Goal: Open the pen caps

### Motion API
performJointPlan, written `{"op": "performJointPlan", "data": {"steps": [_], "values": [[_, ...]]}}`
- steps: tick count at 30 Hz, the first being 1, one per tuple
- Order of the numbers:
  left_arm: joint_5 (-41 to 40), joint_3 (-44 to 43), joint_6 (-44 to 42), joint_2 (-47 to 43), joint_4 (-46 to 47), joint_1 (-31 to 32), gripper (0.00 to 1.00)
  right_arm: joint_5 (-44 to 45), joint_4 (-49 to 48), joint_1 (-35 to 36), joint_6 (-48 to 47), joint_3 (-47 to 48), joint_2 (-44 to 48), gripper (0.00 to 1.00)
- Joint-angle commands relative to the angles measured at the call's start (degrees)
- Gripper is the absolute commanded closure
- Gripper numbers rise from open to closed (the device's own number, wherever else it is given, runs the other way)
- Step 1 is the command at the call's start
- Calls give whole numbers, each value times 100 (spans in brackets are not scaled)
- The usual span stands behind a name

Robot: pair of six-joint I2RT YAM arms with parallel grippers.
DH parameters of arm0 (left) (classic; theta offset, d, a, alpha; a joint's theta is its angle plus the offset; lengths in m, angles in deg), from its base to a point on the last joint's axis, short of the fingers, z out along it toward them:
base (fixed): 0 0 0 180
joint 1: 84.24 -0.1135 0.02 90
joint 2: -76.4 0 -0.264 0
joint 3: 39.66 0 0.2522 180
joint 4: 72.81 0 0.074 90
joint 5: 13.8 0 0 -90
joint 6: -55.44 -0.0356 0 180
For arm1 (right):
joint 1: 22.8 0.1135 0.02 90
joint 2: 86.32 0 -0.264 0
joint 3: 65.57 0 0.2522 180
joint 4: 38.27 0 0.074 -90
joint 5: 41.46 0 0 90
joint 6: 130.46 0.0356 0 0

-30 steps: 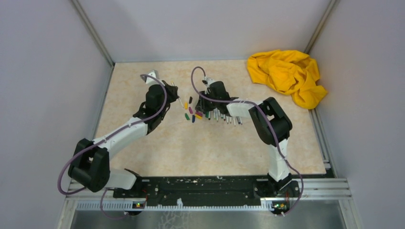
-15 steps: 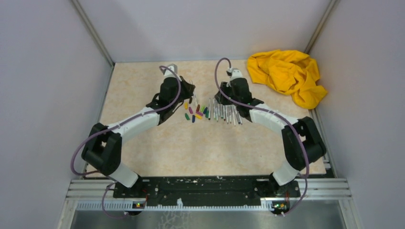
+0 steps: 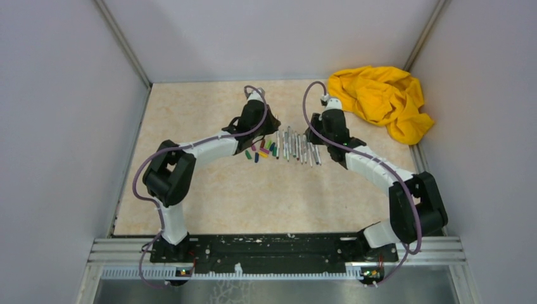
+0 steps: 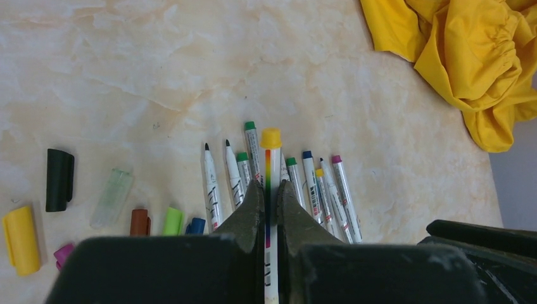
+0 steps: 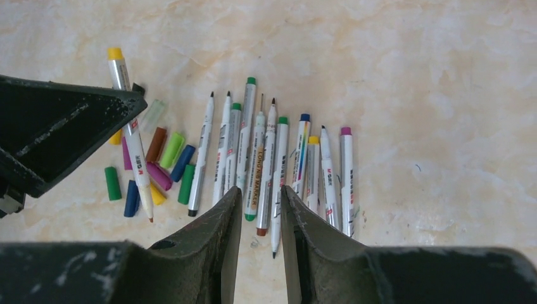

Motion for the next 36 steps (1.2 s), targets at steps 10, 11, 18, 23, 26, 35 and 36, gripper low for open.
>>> {"op": "performJointPlan", "data": {"steps": [10, 11, 18, 23, 26, 35, 36], "values": [[288, -1082, -122, 894, -724, 59, 100, 134, -247, -54, 72, -314, 339, 72], [335, -1182, -113, 982, -793, 74, 100, 169, -230, -55, 61, -334, 373, 72], [433, -1516, 6, 1355, -1018, 245, 100, 355, -206, -55, 33, -388, 539, 72], [395, -1485, 119, 1462, -1039, 318, 100, 321, -191, -50, 38, -394, 596, 72], [351, -1486, 179, 1525, -1034, 335, 98, 335, -148, -52, 13, -394, 644, 72], [255, -1526, 298, 1646, -972, 342, 79, 346, -114, -55, -34, -402, 645, 72], [236, -1535, 305, 1659, -966, 342, 76, 341, -118, -55, -33, -407, 637, 72]]}}
